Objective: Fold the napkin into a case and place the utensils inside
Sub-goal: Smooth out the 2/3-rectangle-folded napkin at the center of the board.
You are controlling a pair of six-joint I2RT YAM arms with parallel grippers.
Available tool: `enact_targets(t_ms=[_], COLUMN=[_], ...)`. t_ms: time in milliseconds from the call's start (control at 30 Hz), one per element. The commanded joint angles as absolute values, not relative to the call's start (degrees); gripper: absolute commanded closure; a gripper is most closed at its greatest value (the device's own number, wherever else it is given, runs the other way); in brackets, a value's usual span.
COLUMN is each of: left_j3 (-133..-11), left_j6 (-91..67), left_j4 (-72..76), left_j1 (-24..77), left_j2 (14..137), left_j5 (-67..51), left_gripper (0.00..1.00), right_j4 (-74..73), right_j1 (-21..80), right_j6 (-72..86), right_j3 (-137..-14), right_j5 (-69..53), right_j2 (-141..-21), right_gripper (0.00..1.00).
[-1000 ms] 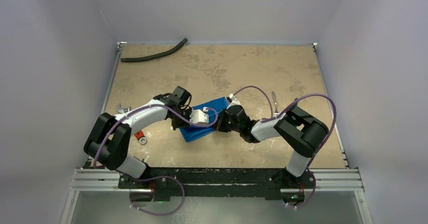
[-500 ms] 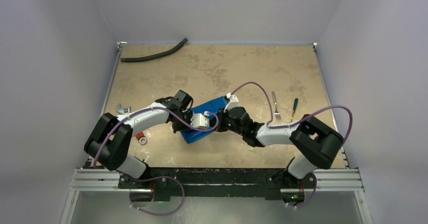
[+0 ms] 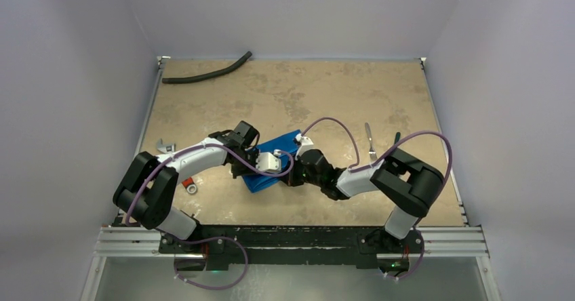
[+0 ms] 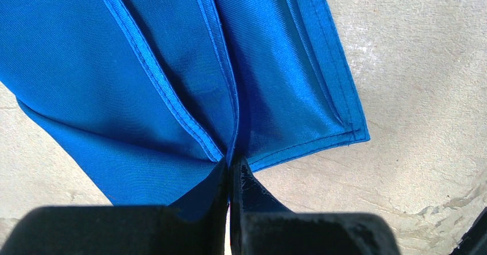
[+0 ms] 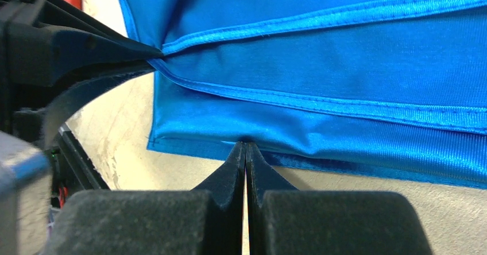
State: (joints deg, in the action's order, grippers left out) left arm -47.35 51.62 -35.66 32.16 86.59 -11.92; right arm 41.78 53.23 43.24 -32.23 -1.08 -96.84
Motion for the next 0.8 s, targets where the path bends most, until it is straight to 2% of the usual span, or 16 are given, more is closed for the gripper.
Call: enact_targets(t_ms=[0,100,400,767], left_j3=[-49.4,-50.9,-49.6,-47.8], left_j6=[51.7,51.8,51.9,51.8], left_j4=[-36.2,-37.1,-37.2,-36.6], left_j1=[32.1,32.2,32.2,32.1], left_j2=[85.1,84.7,84.1,82.8], left_j5=[-12.5,-12.8,-13.3,-11.5], left_gripper=[1.0,1.0,1.0,1.0], right_j4=[40.8,40.2,41.6,43.5], right_j1=[53.2,53.2,53.3,53.2], right_j6=[43.1,43.0,38.4,39.6], right_j3=[-34.0,-34.3,-34.3,-40.7], right_j5=[-1.9,-2.9,-4.5,-7.4], right_j2=[-98.5,-98.6,-89.5,-100.0], right_gripper=[1.0,1.0,1.0,1.0])
